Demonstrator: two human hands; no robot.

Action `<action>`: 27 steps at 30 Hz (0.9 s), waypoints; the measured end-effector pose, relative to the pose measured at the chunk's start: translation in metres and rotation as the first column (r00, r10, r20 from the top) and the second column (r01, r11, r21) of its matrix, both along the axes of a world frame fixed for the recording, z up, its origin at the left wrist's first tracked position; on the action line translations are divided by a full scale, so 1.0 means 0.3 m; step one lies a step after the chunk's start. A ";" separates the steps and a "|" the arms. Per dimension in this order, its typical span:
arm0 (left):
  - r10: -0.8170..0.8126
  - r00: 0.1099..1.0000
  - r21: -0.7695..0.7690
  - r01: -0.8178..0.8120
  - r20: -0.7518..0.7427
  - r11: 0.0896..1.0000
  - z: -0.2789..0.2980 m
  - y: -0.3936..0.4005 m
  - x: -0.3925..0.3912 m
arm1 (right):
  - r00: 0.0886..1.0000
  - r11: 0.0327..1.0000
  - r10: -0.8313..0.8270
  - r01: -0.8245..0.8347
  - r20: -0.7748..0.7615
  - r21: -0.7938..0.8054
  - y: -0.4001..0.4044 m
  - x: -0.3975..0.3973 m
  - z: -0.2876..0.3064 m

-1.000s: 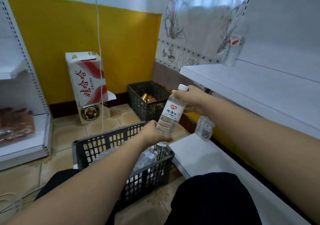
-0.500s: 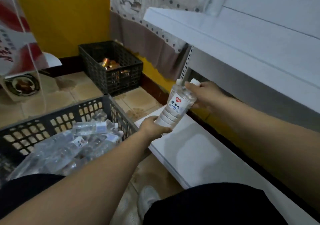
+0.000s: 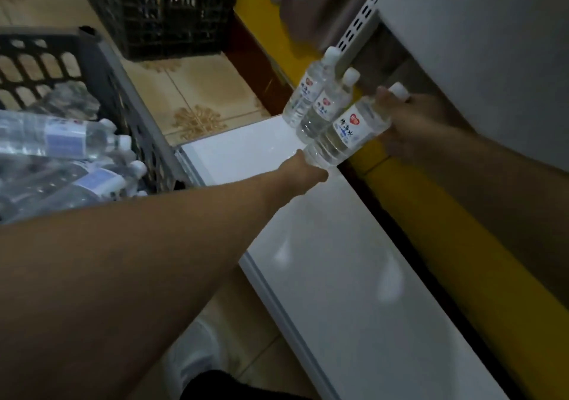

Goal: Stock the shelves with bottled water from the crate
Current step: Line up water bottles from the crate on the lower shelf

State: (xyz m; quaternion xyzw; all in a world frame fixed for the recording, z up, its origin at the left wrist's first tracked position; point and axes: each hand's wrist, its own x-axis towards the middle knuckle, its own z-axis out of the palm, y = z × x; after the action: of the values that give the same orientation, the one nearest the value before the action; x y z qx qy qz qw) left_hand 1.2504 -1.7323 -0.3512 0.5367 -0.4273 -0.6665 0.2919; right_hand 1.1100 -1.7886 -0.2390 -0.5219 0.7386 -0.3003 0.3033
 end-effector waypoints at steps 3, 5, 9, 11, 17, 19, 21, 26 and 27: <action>-0.088 0.996 0.004 0.088 -0.030 0.996 -0.060 -0.095 -0.036 | 1.000 1.000 -0.016 0.016 -0.013 -0.025 -0.078 -0.043 -0.056; -0.134 0.991 0.008 0.135 -0.027 0.991 -0.088 -0.141 -0.062 | 0.999 0.998 -0.036 0.034 -0.037 -0.055 -0.116 -0.055 -0.093; -0.256 0.953 -0.039 0.266 0.164 0.963 -0.148 -0.194 -0.102 | 0.995 0.989 -0.096 0.092 -0.037 -0.115 -0.192 -0.079 -0.178; -0.276 0.936 -0.058 0.295 0.220 0.954 -0.179 -0.215 -0.109 | 0.995 0.987 -0.099 0.097 -0.009 -0.131 -0.215 -0.074 -0.209; -0.249 0.949 -0.064 0.265 0.194 0.962 -0.216 -0.277 -0.103 | 0.997 0.984 0.017 -0.029 -0.072 -0.174 -0.281 -0.070 -0.241; -0.244 0.952 -0.076 0.262 0.186 0.962 -0.214 -0.288 -0.109 | 0.996 0.982 0.018 -0.035 -0.091 -0.188 -0.295 -0.066 -0.238; -0.229 0.957 -0.110 0.251 0.176 0.962 -0.212 -0.302 -0.117 | 0.997 0.983 0.013 -0.027 -0.077 -0.182 -0.299 -0.059 -0.243; -0.250 0.955 -0.116 0.270 0.158 0.956 -0.200 -0.327 -0.124 | 0.998 0.996 -0.065 0.064 0.001 -0.068 -0.298 -0.059 -0.273; -0.253 0.954 -0.120 0.273 0.164 0.954 -0.200 -0.329 -0.124 | 0.998 0.996 -0.064 0.064 0.008 -0.066 -0.300 -0.056 -0.273</action>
State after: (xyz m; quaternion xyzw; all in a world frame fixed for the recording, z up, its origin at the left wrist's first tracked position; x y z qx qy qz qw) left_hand 1.2133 -1.8310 -0.4111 0.5003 -0.5615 -0.6263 0.2055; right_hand 1.0932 -1.8784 -0.3210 -0.5069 0.7437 -0.3354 0.2783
